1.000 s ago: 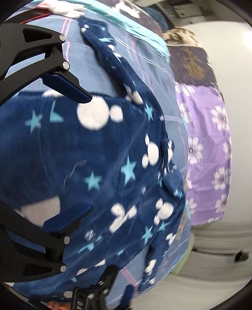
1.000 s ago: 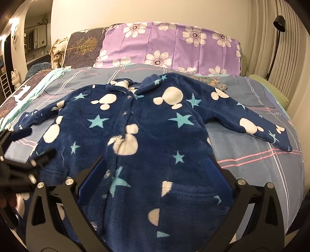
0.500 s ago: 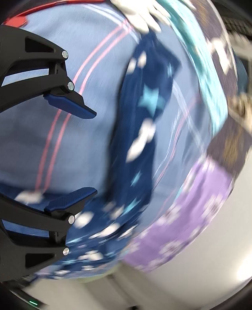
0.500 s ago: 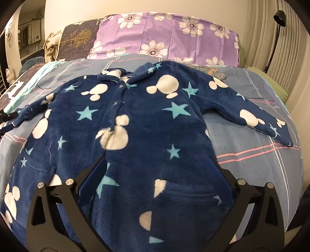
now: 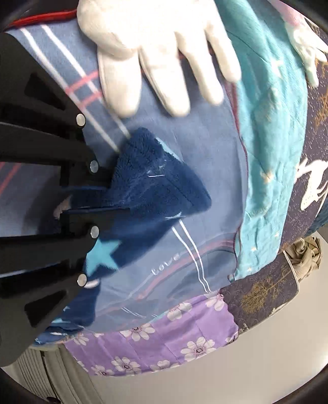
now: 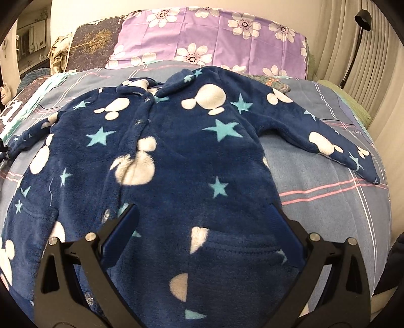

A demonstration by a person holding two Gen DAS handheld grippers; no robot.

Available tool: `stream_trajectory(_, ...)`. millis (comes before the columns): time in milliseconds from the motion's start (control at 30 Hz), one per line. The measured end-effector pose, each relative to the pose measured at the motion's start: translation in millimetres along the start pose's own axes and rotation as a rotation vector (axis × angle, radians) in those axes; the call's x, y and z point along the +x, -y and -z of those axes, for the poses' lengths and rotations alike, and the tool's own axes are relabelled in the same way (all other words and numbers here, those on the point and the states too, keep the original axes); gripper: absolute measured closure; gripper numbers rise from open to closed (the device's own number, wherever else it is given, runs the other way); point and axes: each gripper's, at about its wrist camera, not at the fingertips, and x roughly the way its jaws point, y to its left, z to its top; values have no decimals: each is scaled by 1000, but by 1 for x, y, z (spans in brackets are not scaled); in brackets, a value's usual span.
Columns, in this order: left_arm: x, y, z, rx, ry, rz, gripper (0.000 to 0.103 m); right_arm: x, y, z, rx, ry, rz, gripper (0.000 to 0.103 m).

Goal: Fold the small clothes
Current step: 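Grasp the onesie sleeve with the left gripper and lift it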

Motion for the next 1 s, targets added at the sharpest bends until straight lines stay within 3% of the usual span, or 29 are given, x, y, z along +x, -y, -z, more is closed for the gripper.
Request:
stream_trajectory(100,-19,40,1,115,49,45,94,3,5,0,13,-4,3,2)
stream_trajectory(300,-75,182,39,442,120,288,94,6,14,-1,43,-2,-15,2)
stream_trajectory(400,-100,264,90,657,112,445,94,8,19,0,50,0,-17,2)
stream_trajectory(600,-103,363,213,978,27,655,93,9,41,2,104,2,5,2)
stream_trajectory(700,-81,379,275,1087,-77,703,91,11,55,4,128,-5,28,2)
stream_trajectory(767,-61,373,307,1126,-172,700,78,11,64,5,145,-10,34,2)
stream_trajectory(800,-52,369,321,1151,-213,677,63,11,69,4,152,-10,31,2)
stream_trajectory(867,-35,359,345,1222,-268,632,58,9,77,1,162,-1,10,2)
stream_trajectory(933,-31,345,348,1282,-269,594,48,6,83,-5,165,13,-24,2)
stream_trajectory(1000,-43,322,342,1321,-205,553,39,5,88,-16,168,26,-81,2)
